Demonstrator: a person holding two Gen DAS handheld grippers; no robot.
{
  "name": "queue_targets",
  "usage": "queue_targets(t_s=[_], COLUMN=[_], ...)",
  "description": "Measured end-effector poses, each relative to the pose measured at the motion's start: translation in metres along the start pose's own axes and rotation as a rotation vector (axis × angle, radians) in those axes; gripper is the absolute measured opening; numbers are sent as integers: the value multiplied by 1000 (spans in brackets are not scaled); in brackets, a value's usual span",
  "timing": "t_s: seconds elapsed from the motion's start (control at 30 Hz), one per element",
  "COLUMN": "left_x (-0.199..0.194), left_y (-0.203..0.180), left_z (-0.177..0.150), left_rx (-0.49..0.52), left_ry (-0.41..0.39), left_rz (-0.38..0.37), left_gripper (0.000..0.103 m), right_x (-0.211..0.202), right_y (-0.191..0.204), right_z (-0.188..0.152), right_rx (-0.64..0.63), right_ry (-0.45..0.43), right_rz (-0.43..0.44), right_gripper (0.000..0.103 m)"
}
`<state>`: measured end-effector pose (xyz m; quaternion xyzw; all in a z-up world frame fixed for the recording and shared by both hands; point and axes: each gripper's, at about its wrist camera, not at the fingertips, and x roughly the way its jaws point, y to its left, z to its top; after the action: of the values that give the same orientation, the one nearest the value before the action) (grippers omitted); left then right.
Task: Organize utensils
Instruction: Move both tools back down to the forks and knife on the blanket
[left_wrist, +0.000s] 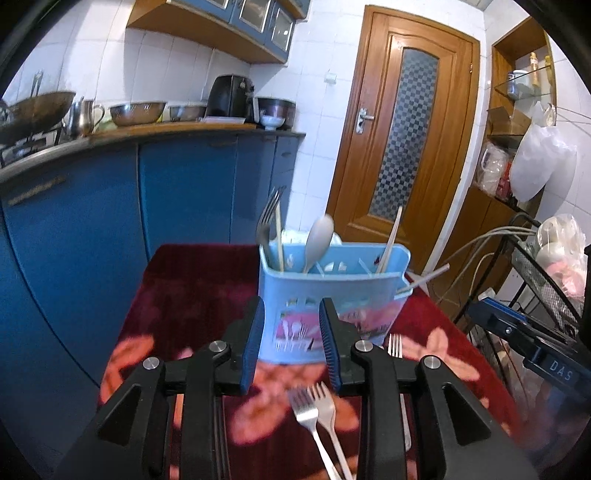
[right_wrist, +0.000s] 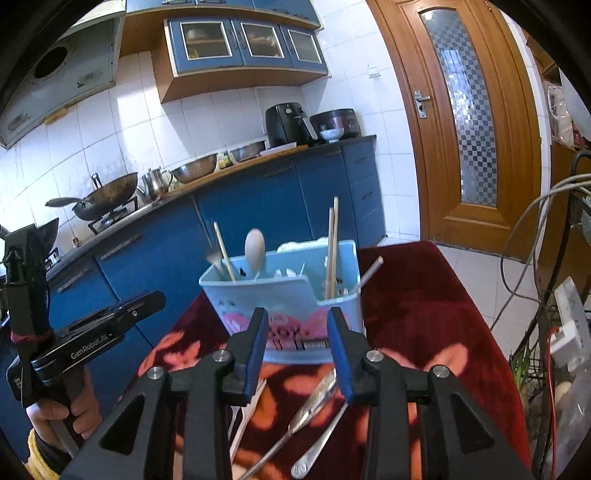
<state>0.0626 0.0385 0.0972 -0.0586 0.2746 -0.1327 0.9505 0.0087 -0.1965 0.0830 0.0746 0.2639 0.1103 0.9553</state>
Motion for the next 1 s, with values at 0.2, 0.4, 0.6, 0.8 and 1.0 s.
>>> queue_targets(t_s=[0.2, 0.4, 0.6, 0.8, 1.0], left_x=[3, 16, 37, 62, 76], left_y=[5, 9, 10, 8, 3], left_z=[-23, -46, -64, -76, -83], left_rx=[-21, -43, -85, -113, -101], left_ry=[61, 134, 217, 303, 355], left_rz=[9, 2, -44, -77, -59], left_gripper=[31, 31, 31, 31, 31], right_x=[4, 15, 19, 21, 24], right_y=[-4, -15, -28, -34, -38], right_z=[-25, -52, -68, -72, -75], right_rx=[2, 37, 72, 89, 98], right_ry=[49, 125, 164, 170, 179], right_rz=[-21, -55, -63, -61, -58], right_gripper=[39, 40, 40, 41, 42])
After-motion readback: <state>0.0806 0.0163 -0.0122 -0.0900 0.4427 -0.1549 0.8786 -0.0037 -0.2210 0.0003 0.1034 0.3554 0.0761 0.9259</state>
